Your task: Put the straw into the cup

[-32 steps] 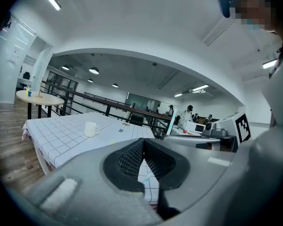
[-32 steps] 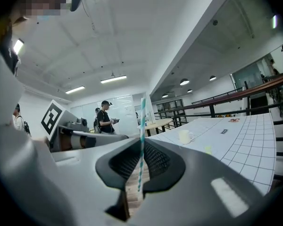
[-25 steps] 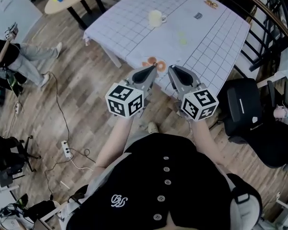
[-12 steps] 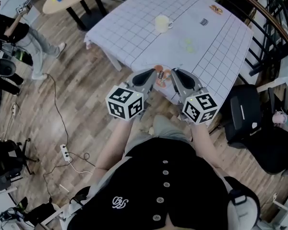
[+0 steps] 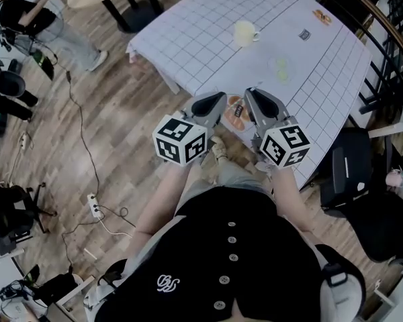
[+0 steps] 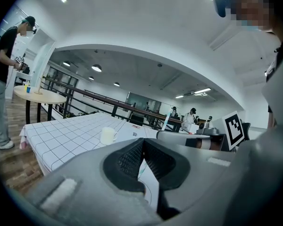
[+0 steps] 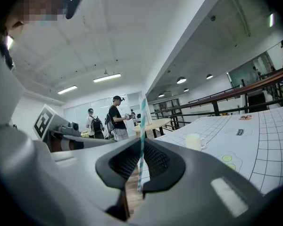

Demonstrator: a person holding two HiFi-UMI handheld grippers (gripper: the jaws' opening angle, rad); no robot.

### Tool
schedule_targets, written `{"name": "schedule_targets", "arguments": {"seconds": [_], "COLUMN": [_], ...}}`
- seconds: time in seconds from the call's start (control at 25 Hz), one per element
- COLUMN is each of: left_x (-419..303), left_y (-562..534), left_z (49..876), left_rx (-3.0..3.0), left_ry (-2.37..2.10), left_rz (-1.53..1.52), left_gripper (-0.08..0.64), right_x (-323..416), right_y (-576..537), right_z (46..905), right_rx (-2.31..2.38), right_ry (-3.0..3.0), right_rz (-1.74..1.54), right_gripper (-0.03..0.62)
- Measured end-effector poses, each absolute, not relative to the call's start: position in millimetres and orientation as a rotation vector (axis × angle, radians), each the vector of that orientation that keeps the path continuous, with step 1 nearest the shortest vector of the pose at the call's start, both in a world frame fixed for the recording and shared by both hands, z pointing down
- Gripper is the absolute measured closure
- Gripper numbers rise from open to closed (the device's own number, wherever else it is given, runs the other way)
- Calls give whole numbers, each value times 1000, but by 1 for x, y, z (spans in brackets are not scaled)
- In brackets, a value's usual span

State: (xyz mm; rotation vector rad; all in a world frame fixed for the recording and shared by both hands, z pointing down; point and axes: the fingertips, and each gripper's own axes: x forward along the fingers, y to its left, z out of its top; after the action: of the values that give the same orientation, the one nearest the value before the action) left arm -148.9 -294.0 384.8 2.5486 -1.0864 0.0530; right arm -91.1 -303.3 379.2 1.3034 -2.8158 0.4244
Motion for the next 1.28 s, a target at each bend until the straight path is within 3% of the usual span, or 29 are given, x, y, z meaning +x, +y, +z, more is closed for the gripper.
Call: {"name": "schedule_targets", "arguments": {"seconds": [1.28], "left_x": [-132], "left_y": [-524], "left_z": [434], "left_rx": [2491], "left_ry": [-1018], "left_rz": [131], "left_gripper": [561], "right_x": [-66], "right_y": [-544], "right_z": [385], "right_rx": [1381], "right_ry": [-2802], "right_rz": [397], "right_gripper": [569]}}
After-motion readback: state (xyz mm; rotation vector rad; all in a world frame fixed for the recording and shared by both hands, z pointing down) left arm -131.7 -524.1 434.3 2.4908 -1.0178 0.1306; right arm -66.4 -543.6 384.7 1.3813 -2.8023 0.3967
